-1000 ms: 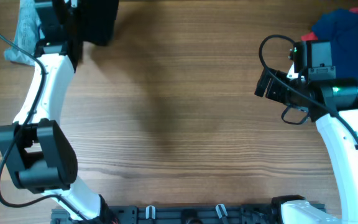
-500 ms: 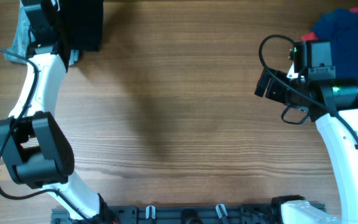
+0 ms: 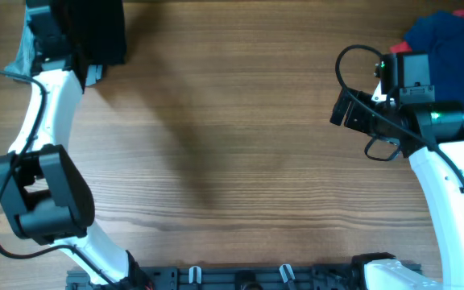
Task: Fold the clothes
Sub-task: 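Carry the folded black garment back-left onto the denim shorts with the left gripper, then release and adjust the black garment on the stack with the left gripper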
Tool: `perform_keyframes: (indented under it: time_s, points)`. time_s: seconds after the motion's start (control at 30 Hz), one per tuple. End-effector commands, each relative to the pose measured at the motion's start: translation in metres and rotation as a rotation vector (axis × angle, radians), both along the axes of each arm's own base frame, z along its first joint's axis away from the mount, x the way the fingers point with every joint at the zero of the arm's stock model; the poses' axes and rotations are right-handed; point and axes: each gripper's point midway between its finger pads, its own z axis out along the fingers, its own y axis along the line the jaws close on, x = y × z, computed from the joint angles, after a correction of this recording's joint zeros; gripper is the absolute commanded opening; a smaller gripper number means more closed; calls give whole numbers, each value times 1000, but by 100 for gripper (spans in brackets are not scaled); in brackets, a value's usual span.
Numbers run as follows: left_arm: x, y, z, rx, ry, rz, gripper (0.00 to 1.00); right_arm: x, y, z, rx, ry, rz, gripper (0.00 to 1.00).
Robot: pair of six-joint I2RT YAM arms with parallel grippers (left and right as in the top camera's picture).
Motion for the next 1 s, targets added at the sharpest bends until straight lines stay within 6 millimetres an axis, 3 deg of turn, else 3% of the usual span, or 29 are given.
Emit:
perform_keyframes:
  time_s: [0.0, 0.1, 0.2, 0.23, 0.3, 0.37, 0.43, 0.5, 0.6, 0.63, 0.7, 0.73, 0.8, 0.83, 0.87, 0.9, 0.97]
  points:
    - [11, 26, -10, -35, -37, 10, 5, 2, -4, -2, -13, 3, -24, 100]
    - [22, 56, -38, -24, -67, 51, 12, 2, -4, -2, -13, 3, -24, 100]
    - [25, 79, -64, -20, -76, 86, 38, 2, -4, -2, -13, 3, -24, 100]
    - [24, 90, -71, -17, -83, 104, 59, 2, -4, -2, -13, 3, -24, 100]
    - [16, 114, -75, -8, -90, 154, 71, 2, -4, -2, -13, 3, -24, 100]
    - [9, 127, -72, -3, -95, 182, 100, 2, -4, -2, -13, 3, -24, 100]
    - [-5, 141, -63, 20, -76, 269, 100, 2, -4, -2, -13, 3, -24, 100]
    - [-11, 140, -50, 32, -72, 300, 100, 2, -4, -2, -13, 3, -24, 100]
    - [-11, 122, -12, 28, -123, 267, 100, 2, -4, -2, -13, 3, -24, 100]
    - [-5, 105, 0, 11, -141, 192, 98, 2, -4, -2, -13, 3, -24, 100]
    - [9, 70, 0, -72, -148, 45, 57, 2, -4, -2, -13, 3, -24, 100]
    - [11, 63, -10, -142, -140, 49, 42, 2, -4, -2, -13, 3, -24, 100]
    - [8, 60, -40, -221, -76, 75, 29, 2, -4, -2, -13, 3, -24, 100]
    - [5, 59, -62, -247, -17, 84, 36, 2, -4, -2, -13, 3, -24, 99]
    - [0, 57, -85, -266, 52, 92, 74, 2, -4, -2, -13, 3, -24, 100]
    - [-3, 56, -99, -278, 96, 99, 80, 2, -4, -2, -13, 3, -24, 100]
    - [-13, 58, -118, -309, 161, 122, 78, 2, -4, -2, -13, 3, -24, 100]
